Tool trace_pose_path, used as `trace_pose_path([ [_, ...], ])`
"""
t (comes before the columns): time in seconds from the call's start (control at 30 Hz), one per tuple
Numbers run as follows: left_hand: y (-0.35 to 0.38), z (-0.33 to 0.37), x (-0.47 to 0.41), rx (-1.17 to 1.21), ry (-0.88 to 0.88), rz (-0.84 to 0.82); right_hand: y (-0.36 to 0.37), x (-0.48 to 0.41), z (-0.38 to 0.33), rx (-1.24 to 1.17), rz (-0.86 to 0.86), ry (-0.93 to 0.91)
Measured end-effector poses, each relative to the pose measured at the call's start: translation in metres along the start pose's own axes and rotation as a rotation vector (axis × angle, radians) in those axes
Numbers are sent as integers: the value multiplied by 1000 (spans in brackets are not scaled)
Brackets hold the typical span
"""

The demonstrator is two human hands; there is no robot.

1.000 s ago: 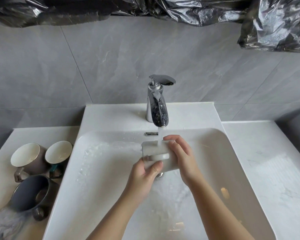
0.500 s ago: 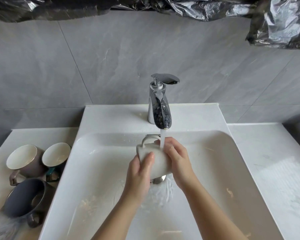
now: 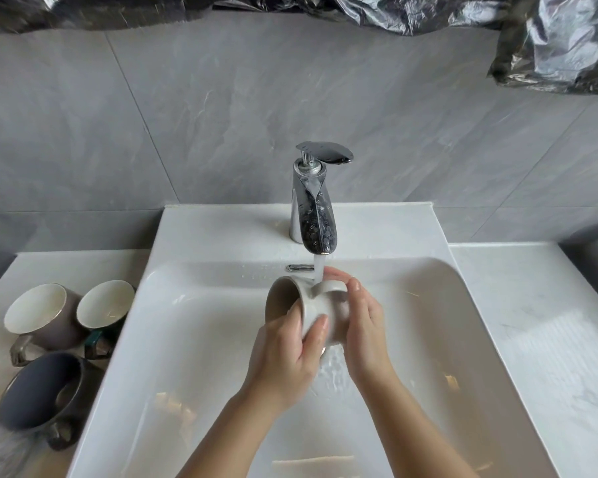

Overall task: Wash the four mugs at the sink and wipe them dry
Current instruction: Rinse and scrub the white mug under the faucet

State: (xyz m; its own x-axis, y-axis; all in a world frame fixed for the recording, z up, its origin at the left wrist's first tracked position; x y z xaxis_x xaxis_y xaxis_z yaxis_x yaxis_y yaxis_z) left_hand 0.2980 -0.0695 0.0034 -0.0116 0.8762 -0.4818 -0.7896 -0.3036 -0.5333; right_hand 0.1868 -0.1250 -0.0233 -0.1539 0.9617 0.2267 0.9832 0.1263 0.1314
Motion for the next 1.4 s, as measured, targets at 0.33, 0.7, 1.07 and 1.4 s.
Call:
trace_pose_path([
  [0.33,2,0,-1,-103,47,-76,21,3,-9,140,-42,-8],
  [0.7,-5,-19,5,143,-64,8,19,-4,0,71,-138,21],
  [1.07,2,-31,11,715,-472,328,6,-2,-3,39,-118,-141],
  [1.4,14,-21,7,771,-342,79,-3,-13,11,-52,-13,23],
])
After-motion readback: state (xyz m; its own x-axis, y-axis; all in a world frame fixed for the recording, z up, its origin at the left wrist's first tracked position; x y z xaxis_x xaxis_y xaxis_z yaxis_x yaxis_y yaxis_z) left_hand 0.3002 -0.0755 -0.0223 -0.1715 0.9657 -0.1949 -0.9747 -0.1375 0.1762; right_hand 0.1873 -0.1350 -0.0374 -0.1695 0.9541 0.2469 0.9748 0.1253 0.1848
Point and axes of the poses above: each hand's wrist, its own x-axis away from the middle knuckle, its own y-axis out of the palm, z = x × y, the point moved 8 cm from there along -x, towards the middle knuckle, and after that the axes turned 15 degrees about y, right-handed, at the moved point
